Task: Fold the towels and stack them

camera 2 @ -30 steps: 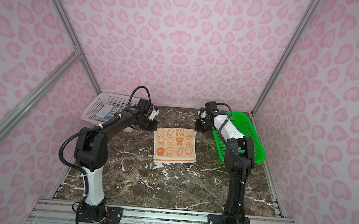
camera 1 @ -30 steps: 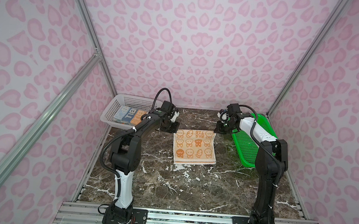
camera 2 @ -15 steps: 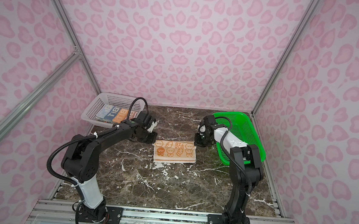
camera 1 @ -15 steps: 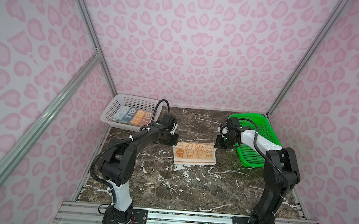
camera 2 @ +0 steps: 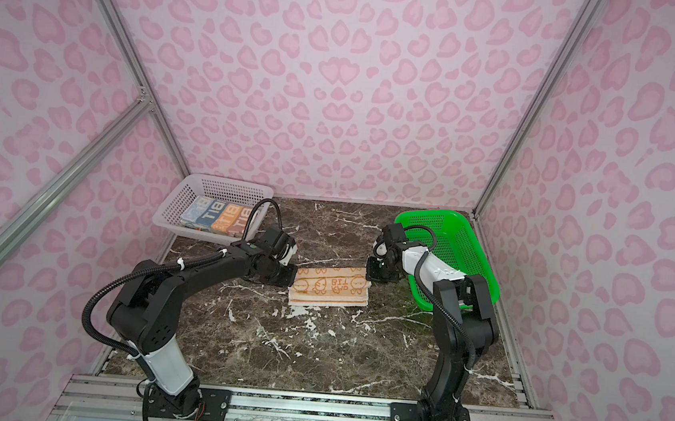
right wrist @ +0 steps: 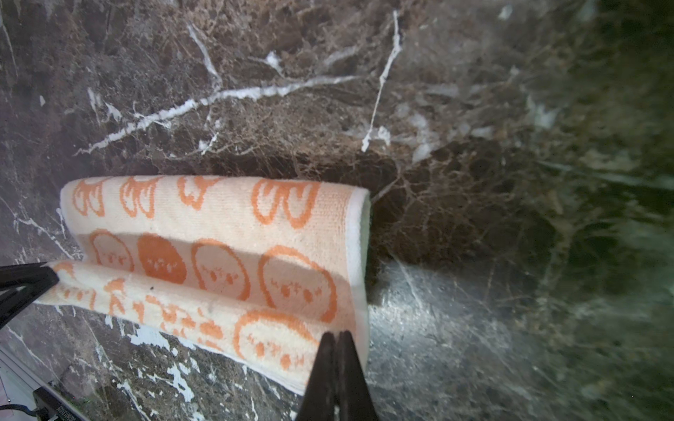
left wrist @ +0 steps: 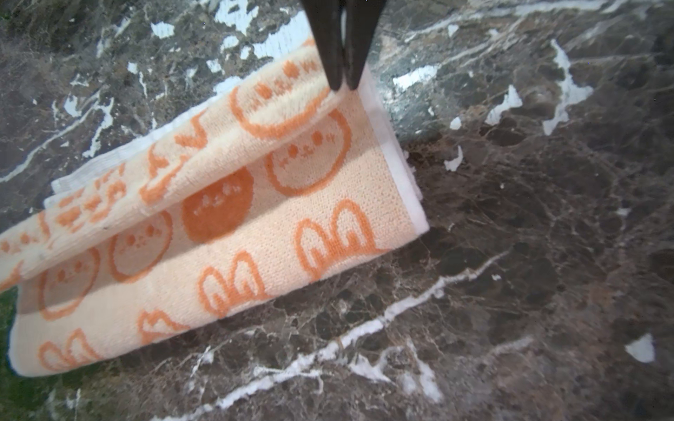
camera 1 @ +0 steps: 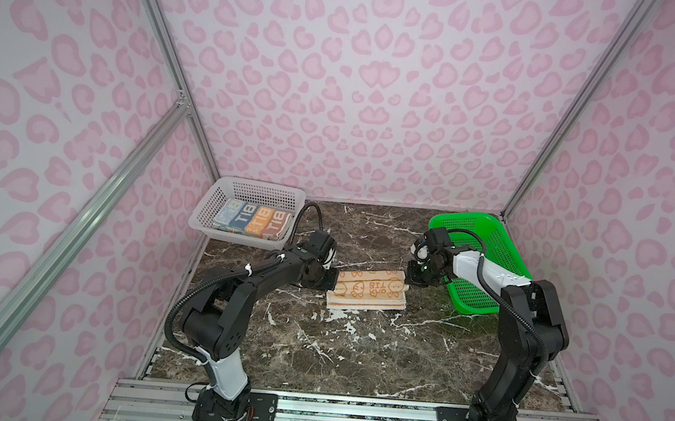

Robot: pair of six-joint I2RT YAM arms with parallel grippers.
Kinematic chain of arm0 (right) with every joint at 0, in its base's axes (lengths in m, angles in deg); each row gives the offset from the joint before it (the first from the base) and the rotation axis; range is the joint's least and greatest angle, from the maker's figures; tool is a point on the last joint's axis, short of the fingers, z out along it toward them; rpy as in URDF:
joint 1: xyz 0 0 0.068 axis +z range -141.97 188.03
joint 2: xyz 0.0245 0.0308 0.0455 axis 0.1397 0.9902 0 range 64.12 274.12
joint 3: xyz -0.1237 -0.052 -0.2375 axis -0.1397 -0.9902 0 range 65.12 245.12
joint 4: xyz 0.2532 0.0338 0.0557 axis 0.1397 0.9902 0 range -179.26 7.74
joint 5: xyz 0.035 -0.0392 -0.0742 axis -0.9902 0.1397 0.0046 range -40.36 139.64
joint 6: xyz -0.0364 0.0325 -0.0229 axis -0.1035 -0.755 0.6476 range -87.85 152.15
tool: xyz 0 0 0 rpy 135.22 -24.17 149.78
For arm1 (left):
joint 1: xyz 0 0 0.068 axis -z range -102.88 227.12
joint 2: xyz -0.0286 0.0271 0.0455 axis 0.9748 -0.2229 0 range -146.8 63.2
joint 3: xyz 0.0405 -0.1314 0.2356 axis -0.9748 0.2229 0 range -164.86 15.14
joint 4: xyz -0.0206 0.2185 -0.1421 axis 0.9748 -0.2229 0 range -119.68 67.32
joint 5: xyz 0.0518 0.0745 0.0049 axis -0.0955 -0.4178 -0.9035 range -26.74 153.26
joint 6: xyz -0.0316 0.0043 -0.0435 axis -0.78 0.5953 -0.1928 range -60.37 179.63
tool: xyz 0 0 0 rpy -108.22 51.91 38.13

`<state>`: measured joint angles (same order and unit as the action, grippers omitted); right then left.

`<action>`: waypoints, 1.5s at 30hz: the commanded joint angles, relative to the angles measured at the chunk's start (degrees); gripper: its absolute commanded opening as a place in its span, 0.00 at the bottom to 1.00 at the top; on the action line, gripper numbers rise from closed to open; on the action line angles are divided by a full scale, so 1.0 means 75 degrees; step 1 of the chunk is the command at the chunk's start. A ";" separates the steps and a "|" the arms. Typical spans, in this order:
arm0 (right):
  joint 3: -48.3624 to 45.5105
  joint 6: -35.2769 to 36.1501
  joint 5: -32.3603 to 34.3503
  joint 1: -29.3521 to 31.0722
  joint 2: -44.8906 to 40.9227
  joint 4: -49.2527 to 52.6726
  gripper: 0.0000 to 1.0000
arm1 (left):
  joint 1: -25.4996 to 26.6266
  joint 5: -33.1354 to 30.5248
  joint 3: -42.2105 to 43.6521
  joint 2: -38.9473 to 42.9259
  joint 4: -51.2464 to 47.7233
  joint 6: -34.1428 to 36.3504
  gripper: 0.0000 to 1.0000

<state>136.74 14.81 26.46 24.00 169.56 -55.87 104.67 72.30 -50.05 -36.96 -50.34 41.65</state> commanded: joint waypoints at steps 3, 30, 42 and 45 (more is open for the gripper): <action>-0.0201 -0.0065 0.0302 -0.0008 0.0147 -0.0168 0.00 | 0.0018 -0.0357 0.0072 -0.0095 0.0034 -0.0140 0.03; -0.0818 -0.0886 -0.0802 0.0546 -0.0866 -0.1005 0.79 | 0.0882 0.0828 -0.0496 0.0358 0.0791 -0.1618 0.90; -0.2194 -0.1036 -0.1070 0.0578 -0.0875 -0.1708 0.83 | 0.1050 0.0515 0.0681 -0.0201 0.0938 -0.1708 0.93; -0.2239 -0.1027 -0.1085 0.0578 -0.0829 -0.1711 0.84 | 0.1048 0.0296 0.0582 -0.0321 0.0736 -0.1558 0.93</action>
<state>120.65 7.29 17.98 28.32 162.77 -69.05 112.63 77.22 -45.48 -38.36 -43.35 28.91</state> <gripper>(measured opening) 0.838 0.926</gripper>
